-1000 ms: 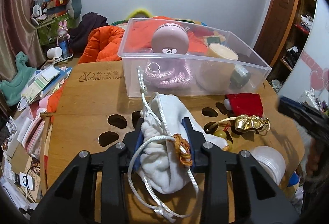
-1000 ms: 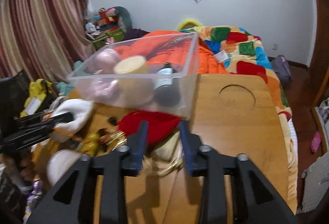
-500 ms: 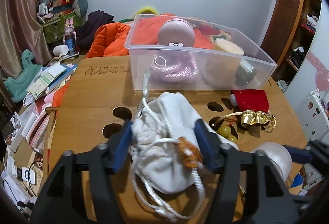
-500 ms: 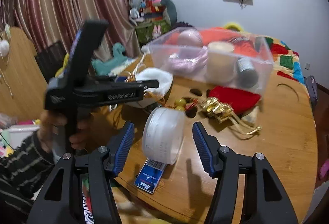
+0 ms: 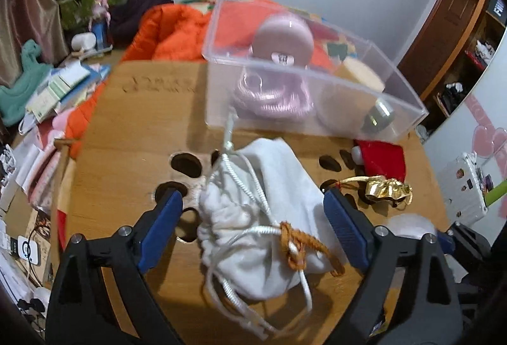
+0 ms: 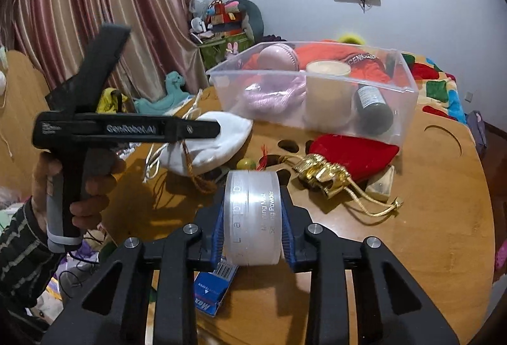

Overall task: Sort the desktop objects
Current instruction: 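Carry the white pouch with the left tool while the right carries the powder container to the box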

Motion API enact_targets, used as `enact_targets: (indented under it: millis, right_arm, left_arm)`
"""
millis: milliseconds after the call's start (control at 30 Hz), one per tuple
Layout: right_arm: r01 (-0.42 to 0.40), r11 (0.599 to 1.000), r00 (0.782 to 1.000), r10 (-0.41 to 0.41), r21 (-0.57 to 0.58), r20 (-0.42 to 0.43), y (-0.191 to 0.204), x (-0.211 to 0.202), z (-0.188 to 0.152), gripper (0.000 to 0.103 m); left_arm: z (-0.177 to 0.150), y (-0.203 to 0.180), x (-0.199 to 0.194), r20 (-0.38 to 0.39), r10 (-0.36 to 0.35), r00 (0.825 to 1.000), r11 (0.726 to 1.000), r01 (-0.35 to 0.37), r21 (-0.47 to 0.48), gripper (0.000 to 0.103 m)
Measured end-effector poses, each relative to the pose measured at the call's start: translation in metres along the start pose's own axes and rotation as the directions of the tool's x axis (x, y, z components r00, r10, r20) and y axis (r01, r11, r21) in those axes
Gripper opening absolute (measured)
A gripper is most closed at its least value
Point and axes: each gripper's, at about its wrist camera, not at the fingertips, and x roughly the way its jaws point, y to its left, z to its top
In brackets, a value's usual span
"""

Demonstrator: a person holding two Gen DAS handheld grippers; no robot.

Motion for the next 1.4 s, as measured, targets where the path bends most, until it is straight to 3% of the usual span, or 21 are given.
enact_targets:
  millis: [100, 233, 300, 400, 500, 733, 1033, 1133, 1400]
  right_arm:
    - [0.0, 1.0, 1.0, -0.001, 0.016, 0.019, -0.006, -0.005, 0.002, 0.027]
    - [0.011, 1.0, 1.0, -0.011, 0.018, 0.027, -0.013, -0.009, 0.005, 0.027]
    - [0.016, 1.0, 0.999, -0.017, 0.02, 0.034, -0.016, -0.01, 0.007, 0.027]
    - [0.022, 0.999, 0.999, -0.024, 0.028, 0.048, -0.022, -0.013, 0.013, 0.027]
    - [0.034, 0.999, 0.997, -0.036, 0.034, 0.064, -0.027, -0.015, 0.019, 0.027]
    - [0.049, 0.997, 0.993, -0.054, 0.055, 0.103, -0.036, -0.026, 0.033, 0.027]
    - [0.078, 0.994, 0.986, -0.089, 0.082, 0.139, -0.044, -0.032, 0.05, 0.027]
    - [0.075, 0.993, 0.985, -0.088, 0.097, 0.147, -0.048, -0.033, 0.055, 0.027]
    - [0.073, 0.991, 0.983, -0.09, 0.114, 0.159, -0.058, -0.031, 0.065, 0.027]
  left_arm:
    - [0.002, -0.007, 0.012, -0.047, 0.007, 0.999, 1.0, -0.005, 0.024, 0.094]
    - [-0.001, -0.022, 0.019, -0.031, 0.07, 0.997, 0.994, -0.067, 0.092, 0.091]
    - [-0.005, -0.03, 0.019, -0.011, 0.114, 0.993, 0.983, -0.111, 0.147, 0.073]
    - [-0.012, -0.039, 0.013, 0.029, 0.141, 0.99, 0.97, -0.144, 0.198, 0.054]
    - [-0.014, -0.039, 0.004, 0.06, 0.145, 0.988, 0.97, -0.154, 0.19, 0.047]
    - [-0.014, -0.04, -0.025, 0.164, 0.13, 0.978, 0.974, -0.156, 0.161, 0.046]
    - [-0.003, -0.051, -0.071, 0.337, 0.103, 0.936, 0.975, -0.162, 0.151, 0.046]
    - [0.003, -0.051, -0.078, 0.365, 0.09, 0.927, 0.977, -0.153, 0.148, 0.046]
    - [0.014, -0.051, -0.077, 0.381, 0.07, 0.922, 0.985, -0.123, 0.117, 0.046]
